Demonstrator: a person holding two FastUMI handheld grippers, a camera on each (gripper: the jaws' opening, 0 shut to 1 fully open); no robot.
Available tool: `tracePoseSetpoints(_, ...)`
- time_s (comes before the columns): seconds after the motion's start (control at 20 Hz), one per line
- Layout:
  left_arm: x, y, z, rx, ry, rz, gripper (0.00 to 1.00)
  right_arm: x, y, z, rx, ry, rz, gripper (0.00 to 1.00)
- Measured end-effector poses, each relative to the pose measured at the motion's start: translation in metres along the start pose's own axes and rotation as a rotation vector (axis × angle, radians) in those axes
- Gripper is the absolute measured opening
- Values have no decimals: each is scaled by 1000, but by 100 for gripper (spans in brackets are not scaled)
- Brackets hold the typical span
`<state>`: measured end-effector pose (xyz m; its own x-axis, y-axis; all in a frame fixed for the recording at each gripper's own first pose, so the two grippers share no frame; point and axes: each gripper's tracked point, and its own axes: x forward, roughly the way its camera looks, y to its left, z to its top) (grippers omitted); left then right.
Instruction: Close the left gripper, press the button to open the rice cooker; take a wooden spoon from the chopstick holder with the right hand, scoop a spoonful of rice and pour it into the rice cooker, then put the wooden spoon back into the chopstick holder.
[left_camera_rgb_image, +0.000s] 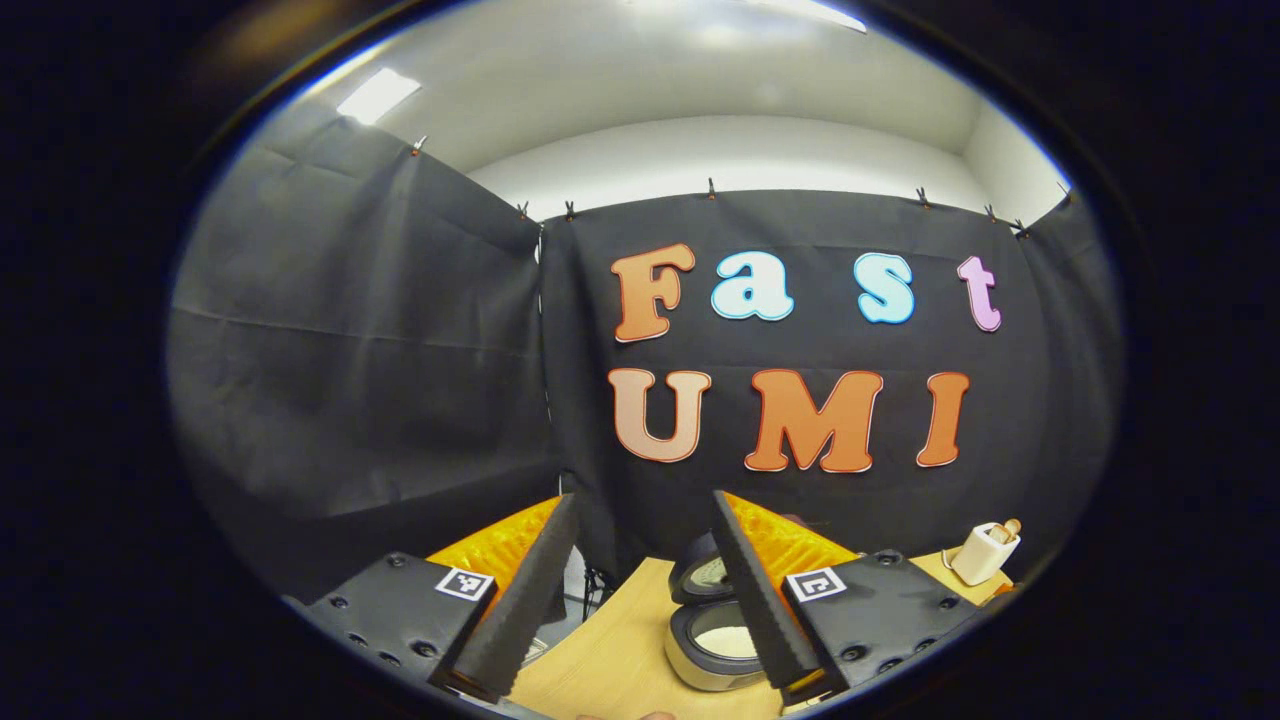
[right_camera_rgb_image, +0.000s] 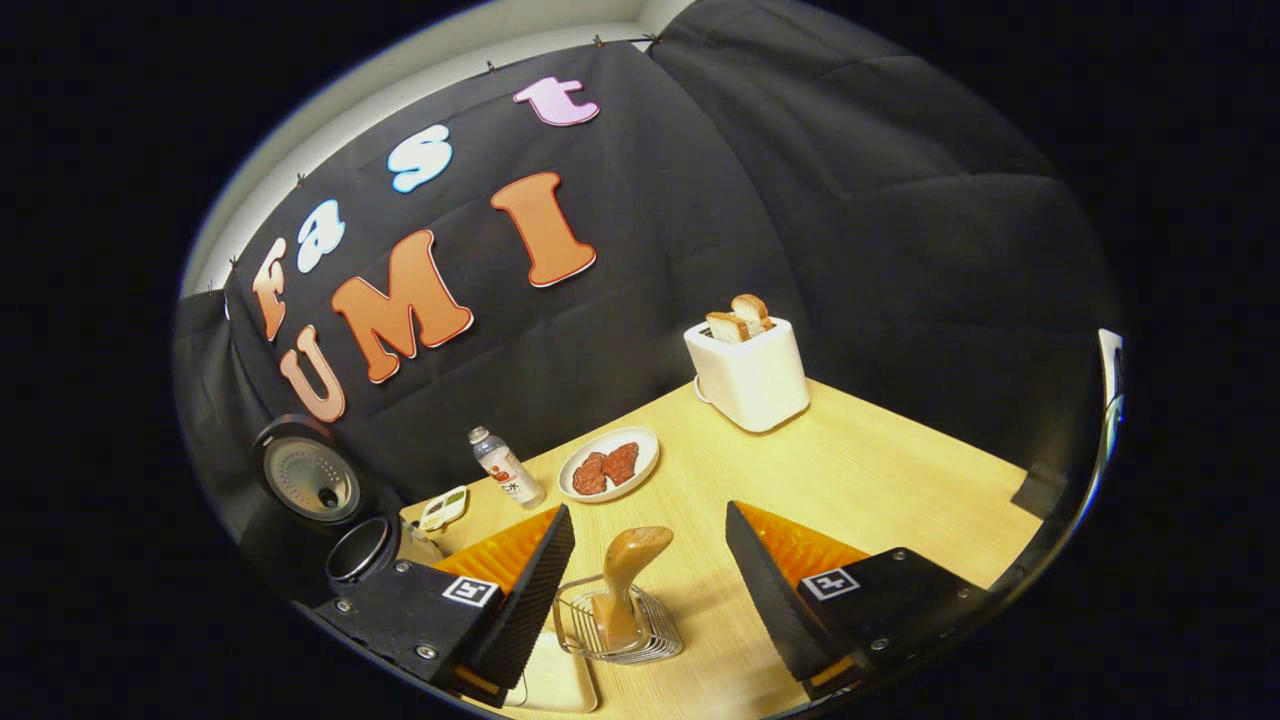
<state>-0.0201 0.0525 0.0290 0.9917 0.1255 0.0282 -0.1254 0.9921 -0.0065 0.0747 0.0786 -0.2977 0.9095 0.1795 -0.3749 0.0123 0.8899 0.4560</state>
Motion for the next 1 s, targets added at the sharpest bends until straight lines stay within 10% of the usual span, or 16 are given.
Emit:
tracePoseSetpoints(0.5, 3, 24, -11, 34, 9, 84, 99, 29, 9, -35, 173, 95, 40, 75)
tracePoseSetpoints(0.75, 10, 28, -20, 19, 26, 87, 99, 32, 23, -38, 250, 123, 82, 29)
tracePoseSetpoints(1.0, 21, 33, -20, 26, 18, 81, 99, 28, 47, -20, 220, 104, 77, 15)
